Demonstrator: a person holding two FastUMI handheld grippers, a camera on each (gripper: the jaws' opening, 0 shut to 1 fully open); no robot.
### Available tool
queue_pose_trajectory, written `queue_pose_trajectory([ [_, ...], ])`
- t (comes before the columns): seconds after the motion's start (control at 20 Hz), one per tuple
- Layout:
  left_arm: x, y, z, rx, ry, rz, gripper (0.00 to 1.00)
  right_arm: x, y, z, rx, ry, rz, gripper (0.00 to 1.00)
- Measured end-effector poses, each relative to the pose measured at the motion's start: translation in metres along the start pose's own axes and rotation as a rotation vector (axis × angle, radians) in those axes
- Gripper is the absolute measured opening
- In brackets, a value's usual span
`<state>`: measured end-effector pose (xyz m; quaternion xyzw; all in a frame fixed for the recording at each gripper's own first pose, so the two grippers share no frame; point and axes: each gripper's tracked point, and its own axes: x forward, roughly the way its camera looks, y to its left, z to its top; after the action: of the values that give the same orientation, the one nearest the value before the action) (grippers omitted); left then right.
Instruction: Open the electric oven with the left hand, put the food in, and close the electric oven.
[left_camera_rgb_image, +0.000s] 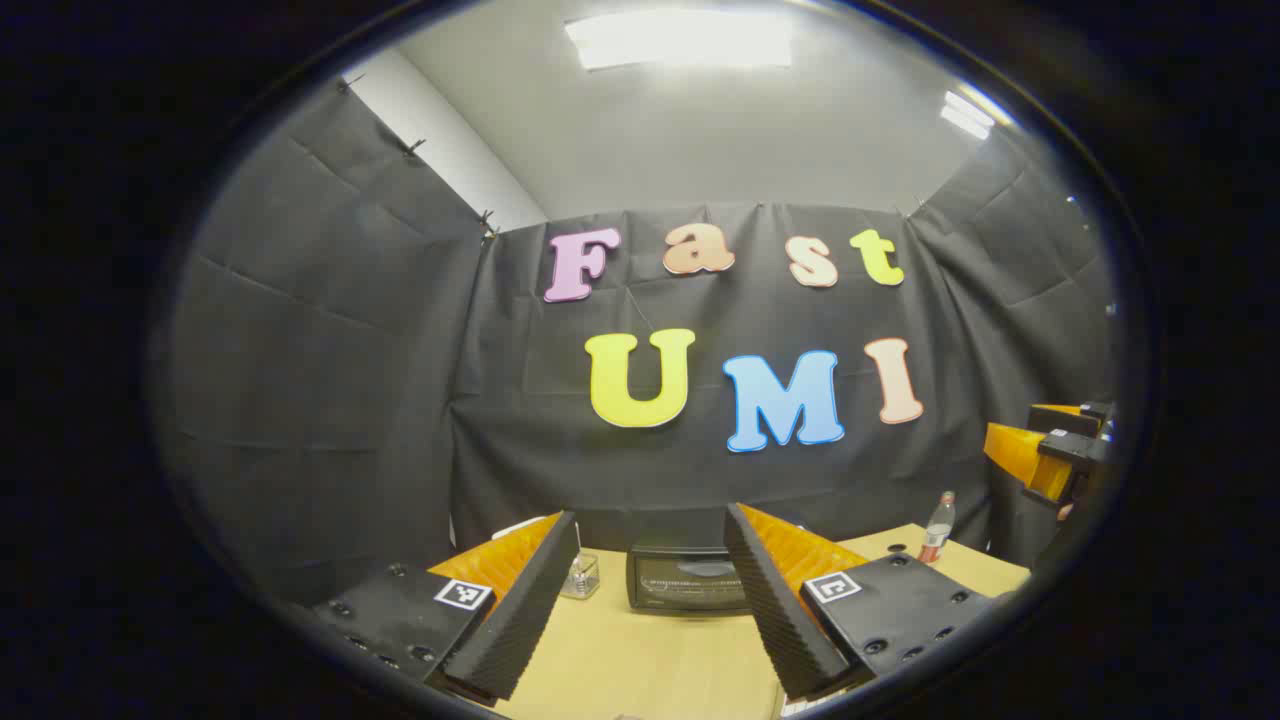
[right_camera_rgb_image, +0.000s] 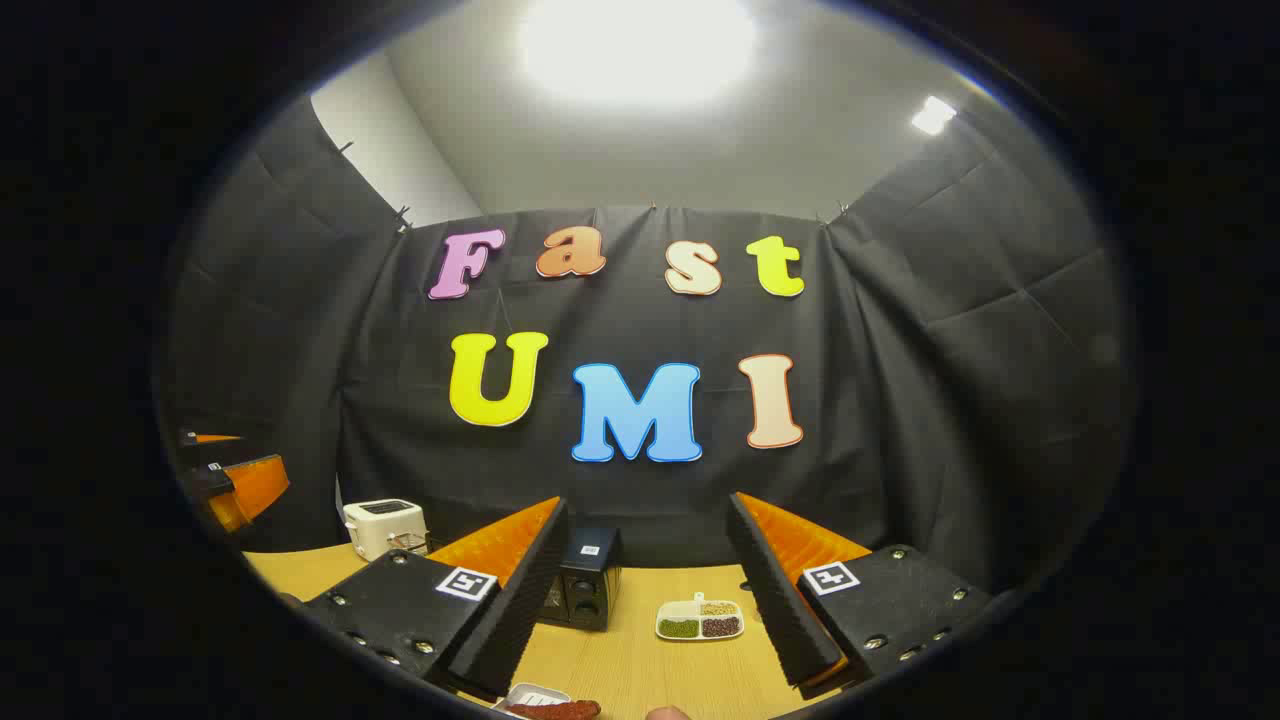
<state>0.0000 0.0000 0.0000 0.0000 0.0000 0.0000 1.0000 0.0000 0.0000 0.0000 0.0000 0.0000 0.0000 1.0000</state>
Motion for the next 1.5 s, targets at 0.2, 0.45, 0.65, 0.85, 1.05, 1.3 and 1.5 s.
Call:
queue_pose_trajectory([
  [0.2, -0.002, -0.008, 0.005, 0.012, -0.008, -0.007, 1.0, 0.0, -0.004, 0.003, -0.012, -0.005, 0.007, 0.95],
  [0.45, -0.005, -0.013, 0.017, 0.028, -0.038, -0.008, 1.0, 0.004, -0.01, 0.008, -0.023, -0.013, -0.002, 0.95],
  [0.65, -0.005, -0.018, 0.017, 0.029, -0.04, -0.015, 1.0, 0.005, -0.008, 0.003, -0.015, -0.007, 0.006, 0.95],
  [0.85, -0.006, -0.024, 0.019, 0.034, -0.044, -0.02, 1.0, 0.003, -0.013, 0.001, -0.008, -0.006, 0.01, 0.95],
  [1.05, -0.001, -0.038, 0.018, 0.013, -0.057, -0.027, 1.0, -0.002, -0.025, -0.002, -0.025, -0.008, 0.012, 0.95],
  [1.3, 0.011, -0.054, 0.015, 0.009, -0.076, -0.004, 1.0, -0.01, -0.044, -0.014, -0.026, 0.012, 0.033, 0.95],
  [1.5, 0.036, -0.066, 0.0, 0.008, -0.064, -0.001, 1.0, -0.011, -0.056, -0.017, -0.013, 0.025, 0.04, 0.95],
])
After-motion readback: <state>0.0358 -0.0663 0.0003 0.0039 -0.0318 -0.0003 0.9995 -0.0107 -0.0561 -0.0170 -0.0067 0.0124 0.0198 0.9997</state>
